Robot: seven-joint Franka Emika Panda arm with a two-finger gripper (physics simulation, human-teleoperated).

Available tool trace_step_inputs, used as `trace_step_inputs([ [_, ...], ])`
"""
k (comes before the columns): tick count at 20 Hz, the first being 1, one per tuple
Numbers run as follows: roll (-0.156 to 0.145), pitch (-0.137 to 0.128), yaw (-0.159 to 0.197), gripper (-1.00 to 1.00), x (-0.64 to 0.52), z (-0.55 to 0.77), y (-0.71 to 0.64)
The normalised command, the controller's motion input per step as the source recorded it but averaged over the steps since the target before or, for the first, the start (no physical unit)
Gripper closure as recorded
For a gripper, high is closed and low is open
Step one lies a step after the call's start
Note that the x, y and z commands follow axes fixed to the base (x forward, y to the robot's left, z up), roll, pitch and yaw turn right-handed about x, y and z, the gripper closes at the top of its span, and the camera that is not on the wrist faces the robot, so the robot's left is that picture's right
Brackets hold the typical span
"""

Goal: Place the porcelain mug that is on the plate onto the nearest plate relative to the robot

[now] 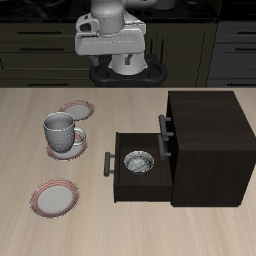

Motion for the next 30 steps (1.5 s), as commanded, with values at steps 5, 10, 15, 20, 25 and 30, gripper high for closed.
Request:
trace_step_inputs([
  [5, -0.078, -0.013, -0.004, -1.0, 0.1, -0.01, -0.53],
  [10, -0.019, -0.017, 0.01, -1.0, 0.09, 0.05, -0.5],
  [15, 0.05, 0.006, -0.011, -1.0, 0.12, 0.05, -0.56],
  [20, 0.006, -0.028, -0.041, -1.0, 0.07, 0.04, -0.55],
  [25, -0.087, -0.01, -0.022, -1.0, 0.07, 0.0, -0.66],
  [30, -0.006, -0.004, 0.029, -1.0, 0.13, -0.03, -0.54],
])
